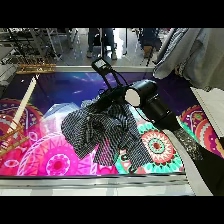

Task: Fold the clothes and pants, and hang the long-sleeved shirts on hangers.

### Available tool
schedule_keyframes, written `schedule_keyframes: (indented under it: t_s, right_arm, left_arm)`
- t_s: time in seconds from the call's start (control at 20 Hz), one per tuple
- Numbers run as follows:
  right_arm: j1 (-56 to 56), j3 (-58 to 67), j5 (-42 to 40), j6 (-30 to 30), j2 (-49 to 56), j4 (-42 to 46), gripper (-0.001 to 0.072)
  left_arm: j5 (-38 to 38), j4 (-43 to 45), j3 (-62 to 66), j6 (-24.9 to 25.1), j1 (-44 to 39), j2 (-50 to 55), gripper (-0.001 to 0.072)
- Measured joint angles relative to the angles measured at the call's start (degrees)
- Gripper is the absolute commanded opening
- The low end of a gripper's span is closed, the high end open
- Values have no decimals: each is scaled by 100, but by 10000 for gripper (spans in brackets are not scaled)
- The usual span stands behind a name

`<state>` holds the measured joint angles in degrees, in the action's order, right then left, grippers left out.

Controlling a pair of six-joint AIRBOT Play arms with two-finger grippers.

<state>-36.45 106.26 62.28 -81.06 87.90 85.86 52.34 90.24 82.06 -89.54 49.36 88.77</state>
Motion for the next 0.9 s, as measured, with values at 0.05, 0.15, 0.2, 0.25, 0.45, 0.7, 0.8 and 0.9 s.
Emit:
schedule_keyframes:
  t_s: [0.05,0.15,0.2,0.25,0.45,0.7,0.8,0.9]
  right_arm:
    - [0,0,2,2,0,0,29]
    - [2,0,2,-2,0,-4,28]
    - [0,0,2,-2,0,0,28]
    - [0,0,0,-4,0,22,28]
    - [136,0,-175,-50,0,417,27]
    - [881,0,-741,-802,17,684,24]
    - [1318,0,-970,-1447,70,704,23]
    - [1735,0,-1086,-2044,149,697,23]
  left_arm:
    - [-136,-46,2,44,-26,-177,13]
    - [-560,-459,4,284,-107,-610,12]
    - [-804,-898,7,632,-162,-837,12]
    - [-953,-1561,9,1217,-229,-1067,11]
    - [-35,-5184,9,4310,-557,-1565,11]
    - [2728,-7672,-2,6304,-1150,-1497,9]
    - [3300,-8137,-15,6537,-1357,-1434,9]
    - [3816,-8507,-28,6679,-1541,-1399,9]
